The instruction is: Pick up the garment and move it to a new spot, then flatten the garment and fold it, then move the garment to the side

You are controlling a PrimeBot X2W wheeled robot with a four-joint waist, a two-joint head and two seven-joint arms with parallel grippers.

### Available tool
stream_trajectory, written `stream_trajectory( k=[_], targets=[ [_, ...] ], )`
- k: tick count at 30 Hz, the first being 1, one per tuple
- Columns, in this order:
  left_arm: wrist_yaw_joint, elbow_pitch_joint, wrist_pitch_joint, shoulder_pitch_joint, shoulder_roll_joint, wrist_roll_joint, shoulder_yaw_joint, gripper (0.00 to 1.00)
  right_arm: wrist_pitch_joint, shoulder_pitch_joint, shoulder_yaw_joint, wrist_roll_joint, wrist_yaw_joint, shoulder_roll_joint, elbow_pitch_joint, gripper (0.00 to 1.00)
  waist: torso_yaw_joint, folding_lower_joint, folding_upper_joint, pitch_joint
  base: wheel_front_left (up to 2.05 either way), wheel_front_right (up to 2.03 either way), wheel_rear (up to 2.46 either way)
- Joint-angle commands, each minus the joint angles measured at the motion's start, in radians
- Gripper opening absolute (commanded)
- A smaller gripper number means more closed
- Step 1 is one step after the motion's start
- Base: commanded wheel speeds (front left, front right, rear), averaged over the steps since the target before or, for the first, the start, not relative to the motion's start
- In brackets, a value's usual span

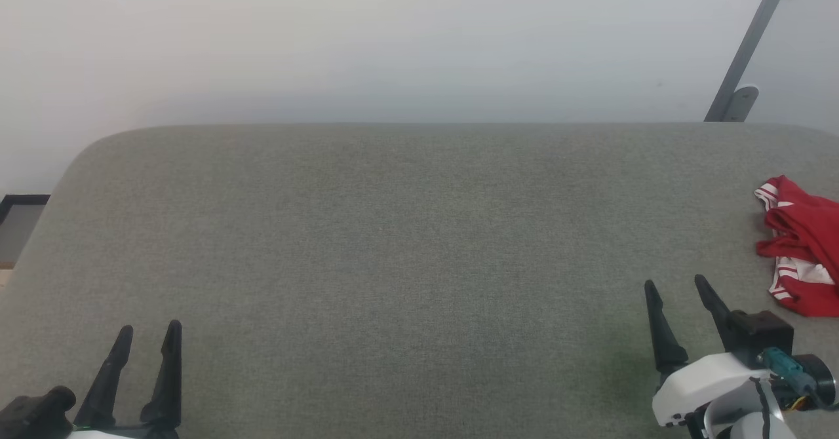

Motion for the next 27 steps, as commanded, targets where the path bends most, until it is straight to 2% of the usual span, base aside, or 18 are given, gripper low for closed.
stream_trajectory(
  k=[1, 17, 18, 23, 27],
  targets=[
    [-0.001, -0.001, -0.004, 0.007, 0.003, -0.001, -0.001, 1.00, -0.005, 0.010, 0.001, 0.004, -0.002, 0.005, -0.009, 1.00, -0.001, 0.0000, 0.0000, 0.000, 0.00, 0.00, 0.00],
    [-0.001, -0.020, -0.004, 0.021, -0.001, 0.021, 0.009, 1.00, -0.005, 0.033, 0.004, -0.007, -0.002, 0.022, -0.022, 1.00, -0.009, 0.0000, 0.0000, -0.002, 0.00, 0.00, 0.00],
    [0.000, -0.015, 0.000, 0.011, -0.004, 0.008, 0.004, 0.00, 0.000, 0.027, 0.004, 0.000, 0.000, 0.017, -0.017, 0.00, -0.010, 0.0000, 0.0000, -0.002, 0.00, 0.00, 0.00],
    [0.000, 0.030, 0.001, 0.024, -0.048, -0.002, -0.012, 0.00, 0.006, 0.059, 0.004, 0.002, 0.000, 0.021, 0.028, 0.00, -0.010, 0.0000, 0.0000, -0.002, 0.00, 0.00, 0.00],
    [0.000, 0.037, 0.022, 0.009, -0.061, -0.060, -0.008, 0.00, 0.034, 0.049, -0.007, 0.084, 0.000, 0.024, 0.025, 0.00, -0.011, 0.0000, 0.0000, -0.001, 0.00, 0.00, 0.00]
  ],
)
